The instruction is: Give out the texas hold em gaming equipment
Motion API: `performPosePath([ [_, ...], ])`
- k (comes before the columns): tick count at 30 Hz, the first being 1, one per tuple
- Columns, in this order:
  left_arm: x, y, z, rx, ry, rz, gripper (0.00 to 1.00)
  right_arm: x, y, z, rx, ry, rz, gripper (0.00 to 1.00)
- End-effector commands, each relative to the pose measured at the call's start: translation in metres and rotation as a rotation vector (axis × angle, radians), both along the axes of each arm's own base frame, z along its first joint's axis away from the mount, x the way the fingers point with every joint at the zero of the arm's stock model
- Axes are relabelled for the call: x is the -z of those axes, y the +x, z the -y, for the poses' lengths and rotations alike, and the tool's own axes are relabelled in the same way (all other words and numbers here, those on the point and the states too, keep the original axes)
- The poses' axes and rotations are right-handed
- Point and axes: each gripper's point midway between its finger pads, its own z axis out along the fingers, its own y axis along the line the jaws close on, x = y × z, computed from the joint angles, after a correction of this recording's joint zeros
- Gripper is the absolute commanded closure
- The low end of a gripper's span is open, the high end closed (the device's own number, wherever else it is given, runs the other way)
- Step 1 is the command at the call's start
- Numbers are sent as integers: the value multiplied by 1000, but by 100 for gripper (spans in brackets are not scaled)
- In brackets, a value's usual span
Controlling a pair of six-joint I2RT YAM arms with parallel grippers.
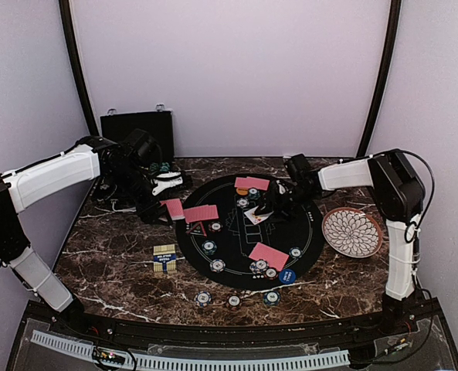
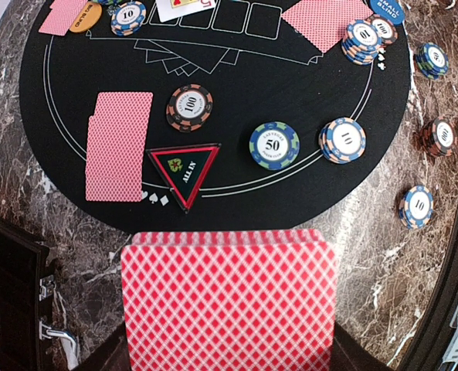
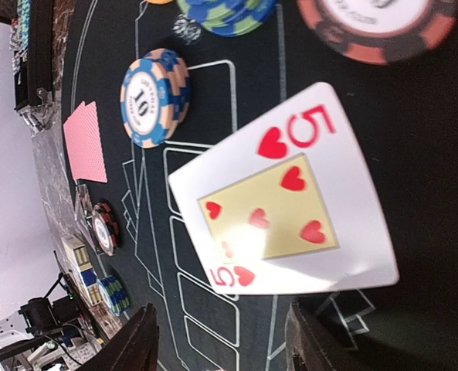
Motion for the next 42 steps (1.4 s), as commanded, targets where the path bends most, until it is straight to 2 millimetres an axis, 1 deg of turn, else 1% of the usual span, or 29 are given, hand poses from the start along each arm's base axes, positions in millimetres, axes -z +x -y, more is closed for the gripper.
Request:
performPosePath([
  [1, -16, -3, 0, 7, -31, 11, 100, 15, -4, -18, -7, 19, -30, 44],
  [6, -18, -3, 0, 8, -31, 18, 100, 25, 0, -25, -2, -15, -40, 46],
  [10, -18, -3, -1, 7, -32, 20, 100, 32, -6, -30, -12, -38, -50, 46],
  [15, -18, -3, 0, 9, -33, 20, 100, 38, -13, -43, -29, -23, -64, 46],
  [21, -18, -3, 0, 8, -33, 21, 100, 37, -4, -54, -8, 8, -59, 46],
  [25, -19, -3, -1, 7, -33, 24, 100, 33, 3, -65, -6, 27, -51, 47],
  [29, -19, -4, -1, 6, -32, 23, 100, 28, 5, -76, -14, 50, -50, 48],
  [31, -18, -5, -2, 6, -30, 21, 100, 15, 6, -79, -20, 75, -35, 48],
  [32, -19, -5, -2, 6, -29, 21, 100, 3, 7, -80, -22, 89, -17, 47],
  [35, -19, -6, -3, 10, -29, 23, 100, -25, 16, -73, -7, 113, 30, 46],
  [37, -19, -6, -3, 11, -29, 23, 100, -38, 25, -61, 16, 115, 58, 46],
  [39, -18, -6, -3, 10, -30, 21, 100, -41, 34, -44, 41, 97, 74, 45],
  [42, -18, -8, -3, 14, -31, 17, 100, -34, 45, -18, 81, 69, 76, 44],
])
